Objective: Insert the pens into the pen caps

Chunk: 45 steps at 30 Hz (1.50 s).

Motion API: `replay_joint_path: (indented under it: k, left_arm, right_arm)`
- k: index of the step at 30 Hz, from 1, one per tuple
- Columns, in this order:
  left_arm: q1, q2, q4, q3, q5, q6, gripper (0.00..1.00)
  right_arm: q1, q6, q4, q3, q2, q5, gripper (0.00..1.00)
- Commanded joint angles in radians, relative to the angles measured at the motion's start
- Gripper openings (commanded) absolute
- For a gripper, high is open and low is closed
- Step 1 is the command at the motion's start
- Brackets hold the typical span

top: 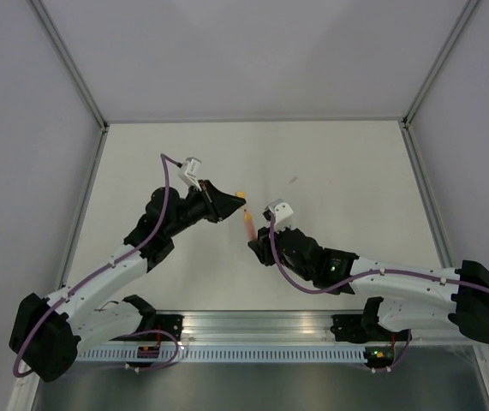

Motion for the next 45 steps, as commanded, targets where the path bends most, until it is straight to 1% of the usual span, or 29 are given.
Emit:
replay_joint_path:
  k: [1,10,18,23,29,32,33,34,36,40,45]
  left_arm:
    - [-0.022,0.017,0.043,0.004,-0.024,0.022,0.02]
    - [-0.047,0.032,0.057,0.005,-0.032,0.030,0.02]
    - [-0.087,0.070,0.052,0.024,-0.052,0.048,0.02]
    - [-0.108,0.075,0.057,0.024,-0.070,0.064,0.02]
    - [-0.141,0.060,0.155,-0.019,-0.090,0.070,0.02]
    - [-0.157,0.055,0.224,-0.048,-0.092,0.064,0.03]
    - [-0.161,0.054,0.237,-0.061,-0.092,0.062,0.05]
    - [-0.168,0.054,0.247,-0.064,-0.092,0.061,0.11]
    - [-0.176,0.055,0.254,-0.059,-0.092,0.062,0.13]
    - [-0.180,0.069,0.247,-0.047,-0.072,0.058,0.23]
    - [-0.180,0.046,0.233,-0.044,-0.063,0.067,0.33]
  right_arm:
    - [0.006,-0.009,0.021,0.031,-0.007,0.031,0.00]
    - [0.005,-0.007,0.024,0.024,-0.021,0.042,0.00]
    - [0.006,0.002,0.032,0.001,-0.064,0.080,0.00]
    - [0.005,0.013,0.030,-0.012,-0.101,0.131,0.00]
    - [0.006,0.043,0.061,-0.042,-0.150,0.158,0.00]
    - [0.005,0.050,0.063,-0.024,-0.161,0.173,0.00]
    - [0.006,0.044,0.056,-0.016,-0.164,0.183,0.00]
    - [0.006,0.039,0.043,-0.007,-0.164,0.203,0.00]
    - [0.006,0.024,0.032,0.017,-0.164,0.223,0.00]
    - [0.006,-0.019,0.052,0.050,-0.147,0.216,0.00]
    - [0.006,-0.064,0.089,0.045,-0.153,0.214,0.00]
